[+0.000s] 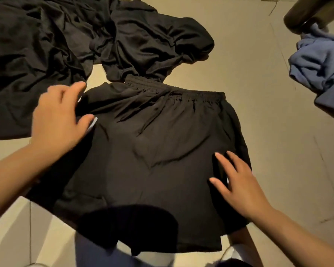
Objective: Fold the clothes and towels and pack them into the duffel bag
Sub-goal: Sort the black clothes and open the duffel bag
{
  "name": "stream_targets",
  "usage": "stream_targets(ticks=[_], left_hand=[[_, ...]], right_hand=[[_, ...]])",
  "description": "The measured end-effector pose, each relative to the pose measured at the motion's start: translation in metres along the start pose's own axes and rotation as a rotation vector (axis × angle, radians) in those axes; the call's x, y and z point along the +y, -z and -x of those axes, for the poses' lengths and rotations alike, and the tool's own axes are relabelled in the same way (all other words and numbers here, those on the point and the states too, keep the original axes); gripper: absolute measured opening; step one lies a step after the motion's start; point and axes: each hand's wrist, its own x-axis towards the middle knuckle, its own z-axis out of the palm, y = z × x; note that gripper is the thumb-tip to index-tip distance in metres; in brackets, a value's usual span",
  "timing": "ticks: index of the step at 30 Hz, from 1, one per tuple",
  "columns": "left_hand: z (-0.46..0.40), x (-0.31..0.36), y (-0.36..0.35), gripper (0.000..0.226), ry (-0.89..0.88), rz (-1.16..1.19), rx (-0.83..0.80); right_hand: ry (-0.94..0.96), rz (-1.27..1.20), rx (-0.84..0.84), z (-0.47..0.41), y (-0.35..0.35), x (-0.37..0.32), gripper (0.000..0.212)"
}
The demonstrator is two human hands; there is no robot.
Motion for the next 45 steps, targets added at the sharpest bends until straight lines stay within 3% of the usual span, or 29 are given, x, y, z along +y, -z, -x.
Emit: stream_targets(ticks=[2, 4, 7, 12, 16, 19, 25, 31, 34, 37, 40, 42, 45], left_hand=[[0.032, 0.018, -0.003, 0.061, -0.262, -0.043, -0.03], [0.077, 0.029, -0.018, 0.061, -0.487, -0.026, -0.166], [0.143, 0.035, -0.042, 0.058, -0.712, -0.074, -0.355], [0.187, 0.028, -0.043, 0.057, -0.834, -0.142, -0.496], [0.203, 0.016, -0.031, 0.055, -0.895, -0.126, -0.532], [0.218, 0.008, -0.024, 0.046, -0.903, -0.105, -0.525], [0.243, 0.009, -0.013, 0.039, -0.931, -0.01, -0.535], [0.238, 0.007, -0.015, 0.028, -0.898, 0.03, -0.478], [0.228, -0.001, -0.022, 0.042, -0.792, -0.044, -0.422], [0.222, -0.005, -0.026, 0.055, -0.782, -0.127, -0.468], [0.226, 0.009, -0.029, 0.042, -0.697, -0.109, -0.402], [0.231, 0.027, -0.03, 0.034, -0.554, -0.026, -0.369], [0.235, 0.041, -0.029, 0.032, -0.455, 0.136, -0.404]], right_hand=[[-0.09, -0.033, -0.067, -0.003, 0.006, 0.004, 0.065], [-0.126, 0.032, -0.088, 0.0, 0.003, 0.012, 0.064], [-0.195, -0.012, -0.012, 0.01, -0.002, 0.024, 0.058], [-0.25, 0.174, 0.008, 0.049, -0.006, 0.046, 0.058], [-0.144, 0.233, 0.043, 0.082, -0.01, 0.049, 0.058], [-0.076, 0.178, -0.106, 0.099, -0.024, 0.048, 0.061], [-0.213, 0.092, -0.188, 0.109, -0.032, 0.058, 0.066], [-0.238, 0.225, -0.064, 0.108, -0.029, 0.059, 0.058], [-0.102, 0.215, 0.054, 0.109, -0.028, 0.047, 0.057], [0.008, 0.219, -0.12, 0.111, -0.035, 0.034, 0.066], [-0.105, 0.256, -0.218, 0.109, -0.034, 0.032, 0.067], [-0.131, 0.27, -0.156, 0.108, -0.028, 0.023, 0.061], [0.18, 0.211, 0.104, 0.109, -0.019, -0.022, 0.034]])
